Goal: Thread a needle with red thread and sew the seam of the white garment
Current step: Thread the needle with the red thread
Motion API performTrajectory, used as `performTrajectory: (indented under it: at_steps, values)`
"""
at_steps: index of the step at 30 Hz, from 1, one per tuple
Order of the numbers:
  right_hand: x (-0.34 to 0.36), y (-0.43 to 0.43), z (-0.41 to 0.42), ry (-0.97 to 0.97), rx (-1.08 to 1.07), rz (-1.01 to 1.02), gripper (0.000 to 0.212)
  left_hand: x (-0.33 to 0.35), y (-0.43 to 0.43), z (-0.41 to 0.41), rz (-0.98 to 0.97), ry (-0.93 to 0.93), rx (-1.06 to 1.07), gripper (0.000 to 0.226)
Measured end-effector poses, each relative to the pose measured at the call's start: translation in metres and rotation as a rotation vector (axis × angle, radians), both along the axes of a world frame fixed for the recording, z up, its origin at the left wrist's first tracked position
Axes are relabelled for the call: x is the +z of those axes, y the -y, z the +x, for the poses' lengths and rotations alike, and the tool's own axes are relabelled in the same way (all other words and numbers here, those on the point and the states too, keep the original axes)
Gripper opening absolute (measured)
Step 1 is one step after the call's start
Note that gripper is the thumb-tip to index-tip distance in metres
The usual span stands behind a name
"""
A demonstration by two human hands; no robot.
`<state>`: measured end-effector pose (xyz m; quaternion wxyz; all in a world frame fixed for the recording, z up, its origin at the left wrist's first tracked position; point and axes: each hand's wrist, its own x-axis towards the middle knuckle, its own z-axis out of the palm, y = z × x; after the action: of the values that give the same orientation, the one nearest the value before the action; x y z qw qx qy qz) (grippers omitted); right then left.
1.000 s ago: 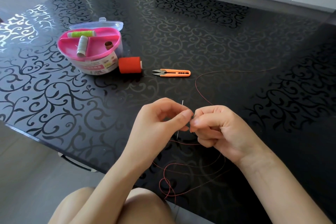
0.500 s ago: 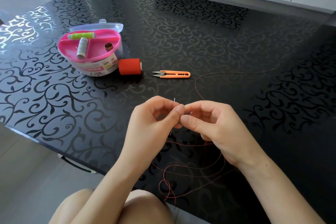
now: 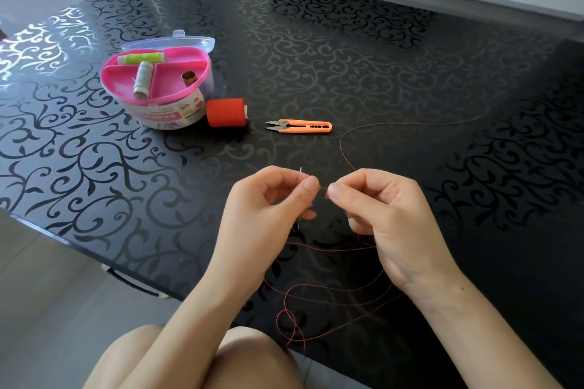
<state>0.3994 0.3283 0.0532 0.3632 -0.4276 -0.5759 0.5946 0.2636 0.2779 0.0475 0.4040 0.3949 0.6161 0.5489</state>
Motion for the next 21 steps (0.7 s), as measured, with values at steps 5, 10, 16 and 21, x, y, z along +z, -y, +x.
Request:
performTrajectory:
  at_steps: [5, 10, 16, 21]
  values:
    - [-0.0008, -0.0022, 0.0020, -0.101, -0.019, -0.036, 0.017, -0.0013, -0.0008, -0.0010, -0.016, 0.075, -0.043, 0.021]
    - [-0.0039, -0.0018, 0.0011, -0.101, -0.050, 0.038, 0.011, -0.0007, -0.0001, -0.0005, 0.022, 0.208, -0.098, 0.038]
    - [-0.0066, 0.0003, 0.0006, 0.020, -0.086, 0.244, 0.014, 0.0012, 0.0007, 0.0012, -0.036, 0.298, -0.099, 0.020]
    - [-0.0063, 0.0021, 0.0007, 0.015, -0.091, 0.292, 0.021, 0.0023, -0.0001, 0.0016, -0.037, 0.352, -0.126, 0.017]
